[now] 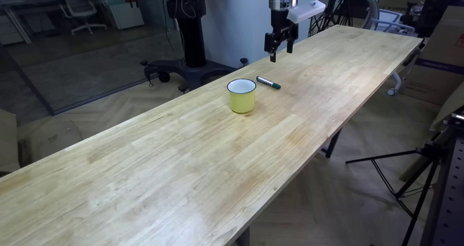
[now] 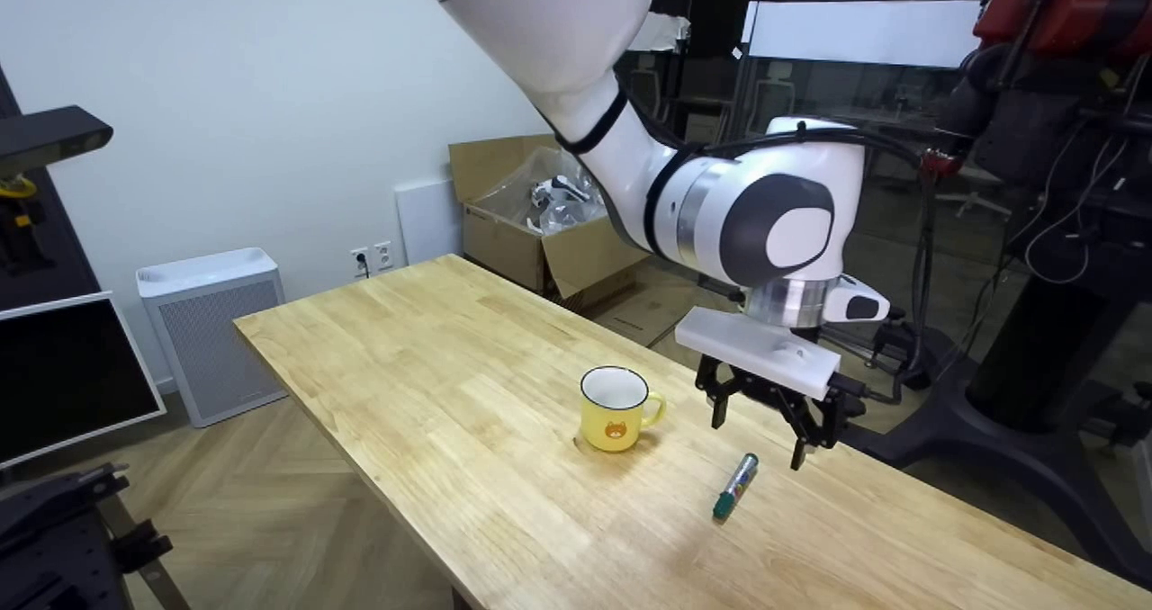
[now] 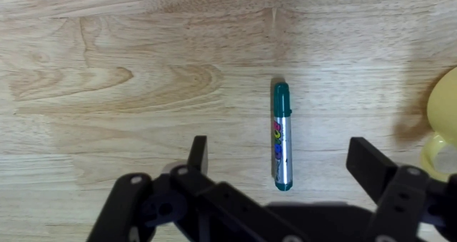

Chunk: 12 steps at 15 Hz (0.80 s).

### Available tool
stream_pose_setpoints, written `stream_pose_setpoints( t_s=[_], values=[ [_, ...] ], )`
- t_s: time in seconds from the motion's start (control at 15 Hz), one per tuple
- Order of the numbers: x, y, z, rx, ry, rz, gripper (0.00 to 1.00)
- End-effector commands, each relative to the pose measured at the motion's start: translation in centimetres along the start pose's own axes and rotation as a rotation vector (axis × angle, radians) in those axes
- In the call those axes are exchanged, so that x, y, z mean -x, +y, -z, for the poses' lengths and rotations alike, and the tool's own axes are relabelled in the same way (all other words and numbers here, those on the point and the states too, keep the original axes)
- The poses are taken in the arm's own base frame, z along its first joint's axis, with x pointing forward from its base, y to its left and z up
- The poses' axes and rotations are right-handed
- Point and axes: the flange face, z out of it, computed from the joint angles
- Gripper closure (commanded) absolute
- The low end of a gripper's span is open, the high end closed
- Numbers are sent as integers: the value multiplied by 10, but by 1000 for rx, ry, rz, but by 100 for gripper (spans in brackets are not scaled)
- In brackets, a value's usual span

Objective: Pick up the marker from the table and put it in the cup

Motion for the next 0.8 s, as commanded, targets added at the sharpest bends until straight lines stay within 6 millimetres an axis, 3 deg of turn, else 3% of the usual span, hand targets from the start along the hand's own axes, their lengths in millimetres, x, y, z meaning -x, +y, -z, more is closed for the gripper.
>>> stream_pose_setpoints(
  t_s=[0.0, 0.53, 0.6, 0.67, 0.73],
  values=[
    [-13, -4, -20, 23, -29, 3, 0],
    [-32, -16, -64, 38, -111, 83, 0],
    [-35, -16, -67, 34, -112, 92, 10],
    [-37, -17, -70, 31, -114, 100, 26],
    [-40, -17, -73, 30, -115, 105, 32]
  ],
)
